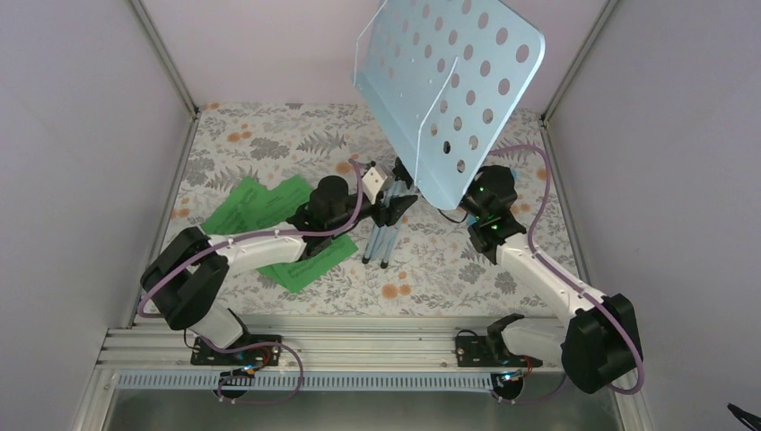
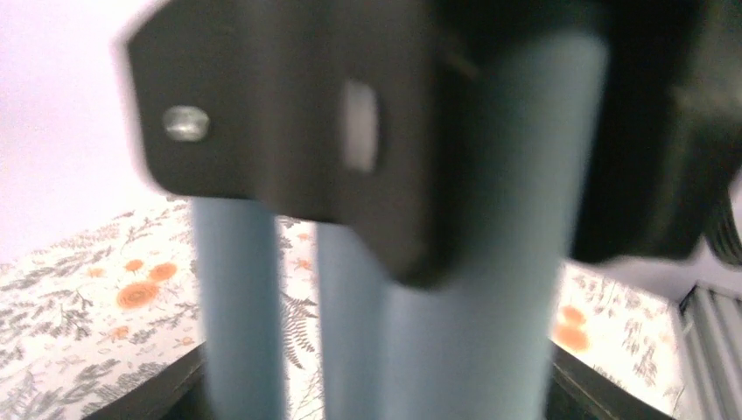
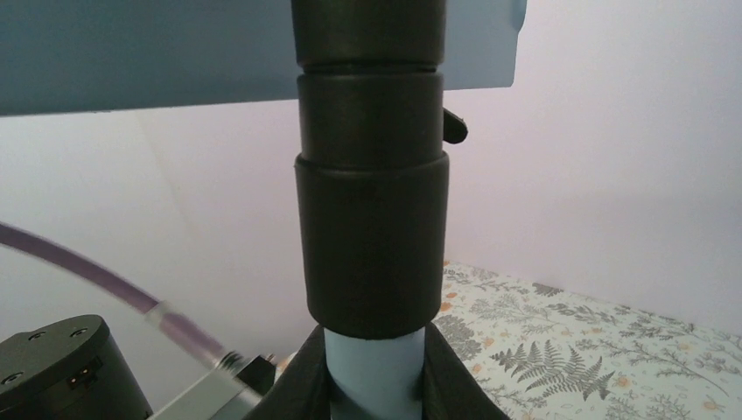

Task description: Pack up the instrument practice props

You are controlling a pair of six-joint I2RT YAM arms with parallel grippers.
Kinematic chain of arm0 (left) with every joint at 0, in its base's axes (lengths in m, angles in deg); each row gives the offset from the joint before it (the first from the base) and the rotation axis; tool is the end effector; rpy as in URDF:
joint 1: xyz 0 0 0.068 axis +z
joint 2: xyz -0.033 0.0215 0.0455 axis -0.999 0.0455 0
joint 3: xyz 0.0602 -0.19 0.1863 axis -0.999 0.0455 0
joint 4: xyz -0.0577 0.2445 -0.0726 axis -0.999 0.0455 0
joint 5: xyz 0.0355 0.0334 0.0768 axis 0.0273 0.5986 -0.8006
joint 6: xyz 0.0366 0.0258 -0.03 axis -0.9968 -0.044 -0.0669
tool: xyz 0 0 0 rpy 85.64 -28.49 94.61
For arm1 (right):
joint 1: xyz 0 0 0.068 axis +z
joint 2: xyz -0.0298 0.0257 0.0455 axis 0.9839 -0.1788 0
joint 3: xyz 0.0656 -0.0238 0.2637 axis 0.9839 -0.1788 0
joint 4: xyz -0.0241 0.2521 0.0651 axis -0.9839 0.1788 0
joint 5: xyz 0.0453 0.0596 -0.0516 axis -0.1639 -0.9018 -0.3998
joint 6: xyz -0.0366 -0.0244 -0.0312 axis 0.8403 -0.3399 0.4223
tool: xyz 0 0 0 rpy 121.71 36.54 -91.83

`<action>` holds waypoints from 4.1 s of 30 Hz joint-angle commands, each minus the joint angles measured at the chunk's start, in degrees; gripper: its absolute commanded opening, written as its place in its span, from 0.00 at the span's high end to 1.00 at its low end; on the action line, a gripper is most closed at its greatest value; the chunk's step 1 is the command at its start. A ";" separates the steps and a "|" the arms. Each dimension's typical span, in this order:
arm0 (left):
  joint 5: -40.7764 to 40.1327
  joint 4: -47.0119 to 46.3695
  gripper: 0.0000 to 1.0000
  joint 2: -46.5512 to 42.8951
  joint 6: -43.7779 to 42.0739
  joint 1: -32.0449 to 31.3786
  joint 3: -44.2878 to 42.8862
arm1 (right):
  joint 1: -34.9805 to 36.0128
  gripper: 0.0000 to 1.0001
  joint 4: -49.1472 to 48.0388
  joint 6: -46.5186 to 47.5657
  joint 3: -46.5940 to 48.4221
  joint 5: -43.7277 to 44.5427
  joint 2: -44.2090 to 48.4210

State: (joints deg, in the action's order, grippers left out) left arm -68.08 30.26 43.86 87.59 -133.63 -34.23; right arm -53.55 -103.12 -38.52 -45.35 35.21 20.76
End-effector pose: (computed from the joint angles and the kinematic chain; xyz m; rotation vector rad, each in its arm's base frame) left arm 0.2341 -0.2582 0.2597 0.7896 1.5078 -0.9070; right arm 0.2329 0.1326 0.3359 -0.4530 1.3933 1.0402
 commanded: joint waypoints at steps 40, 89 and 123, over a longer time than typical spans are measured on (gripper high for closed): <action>-1.50 12.11 0.80 -10.17 2.81 -1.21 3.46 | 0.12 0.96 -12.85 -5.05 -1.93 13.98 1.53; -13.77 26.46 0.98 -10.67 13.41 2.91 3.40 | -2.42 0.42 -14.80 -7.85 -9.17 19.90 -14.18; -5.85 31.97 0.98 -22.89 6.45 6.65 4.95 | -2.56 0.26 -4.01 -2.03 -10.73 17.78 -1.15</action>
State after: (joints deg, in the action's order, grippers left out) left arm -70.29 73.95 25.35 102.82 -127.03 -23.94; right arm -56.48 -110.22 -44.66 -57.02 53.48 13.66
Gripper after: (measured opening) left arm 0.450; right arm 0.730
